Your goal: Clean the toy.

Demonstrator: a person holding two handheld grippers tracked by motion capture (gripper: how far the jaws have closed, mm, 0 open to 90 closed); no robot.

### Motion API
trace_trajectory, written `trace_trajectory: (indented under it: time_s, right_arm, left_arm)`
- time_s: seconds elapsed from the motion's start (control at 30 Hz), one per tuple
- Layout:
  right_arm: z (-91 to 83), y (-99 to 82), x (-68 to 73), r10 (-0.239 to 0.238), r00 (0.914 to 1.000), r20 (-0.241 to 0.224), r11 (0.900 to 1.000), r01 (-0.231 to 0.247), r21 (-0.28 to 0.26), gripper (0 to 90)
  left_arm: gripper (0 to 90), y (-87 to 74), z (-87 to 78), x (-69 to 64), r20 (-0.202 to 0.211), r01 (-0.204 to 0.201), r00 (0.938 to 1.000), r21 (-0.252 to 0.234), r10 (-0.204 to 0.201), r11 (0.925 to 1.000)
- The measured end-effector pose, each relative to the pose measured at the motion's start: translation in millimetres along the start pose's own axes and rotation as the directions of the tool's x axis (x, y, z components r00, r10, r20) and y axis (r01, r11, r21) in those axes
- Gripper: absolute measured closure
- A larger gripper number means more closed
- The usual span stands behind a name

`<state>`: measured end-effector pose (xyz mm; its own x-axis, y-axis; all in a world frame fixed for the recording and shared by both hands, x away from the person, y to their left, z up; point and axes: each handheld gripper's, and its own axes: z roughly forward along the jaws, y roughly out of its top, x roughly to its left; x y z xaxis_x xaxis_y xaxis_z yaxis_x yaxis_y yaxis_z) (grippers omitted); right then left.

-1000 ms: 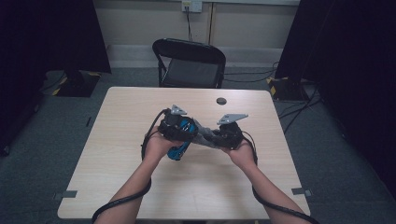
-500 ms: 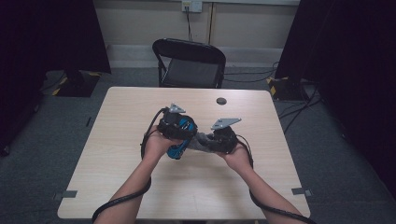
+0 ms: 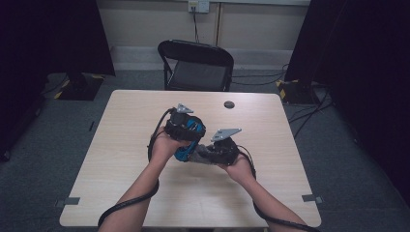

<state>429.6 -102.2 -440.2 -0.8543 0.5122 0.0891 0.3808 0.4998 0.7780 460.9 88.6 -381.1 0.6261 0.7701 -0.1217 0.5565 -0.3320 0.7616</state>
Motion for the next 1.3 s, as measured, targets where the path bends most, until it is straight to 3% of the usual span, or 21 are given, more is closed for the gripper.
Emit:
trace_trajectory:
  time_s: [0.3, 0.6, 0.73, 0.93, 1.17, 1.3]
  right_arm:
    - [11.4, -7.5, 5.1, 0.013, 0.9990, -0.042, 0.9999, -0.013, 0.005, 74.3]
    - [13.1, -10.9, 9.1, -0.036, 0.9978, -0.055, 0.9978, 0.039, 0.053, 74.3]
    - [4.7, -11.2, 1.0, -0.050, 0.9985, -0.021, 0.9961, 0.052, 0.071, 74.2]
    - [-18.1, -11.1, -26.4, -0.003, 0.9984, 0.056, 0.9985, 0.000, 0.055, 74.2]
    - [-39.2, -1.6, -50.4, 0.033, 0.9883, 0.149, 0.9991, -0.037, 0.023, 74.2]
    - [-45.7, 3.9, -59.0, 0.058, 0.9827, 0.176, 0.9983, -0.059, 0.000, 74.2]
  left_arm:
    - [25.7, -0.2, 4.1, 4.1, -0.006, 0.023, 0.9997, -0.007, -0.023, 0.9997]
    - [25.7, 4.2, -3.2, 10.6, -0.021, 0.040, 0.9989, -0.036, -0.041, 0.9985]
    - [25.7, 5.0, -8.7, 13.2, -0.028, 0.038, 0.9988, -0.038, -0.039, 0.9985]
    - [25.6, -0.9, -9.4, 11.3, -0.022, 0.028, 0.9993, -0.030, -0.029, 0.9992]
    - [25.7, -8.9, -3.8, 2.4, 0.003, 0.011, 0.9999, -0.011, -0.010, 0.9999]
    - [25.6, -12.3, -0.2, -4.0, 0.018, -0.002, 0.9998, -0.002, 0.002, 1.0000]
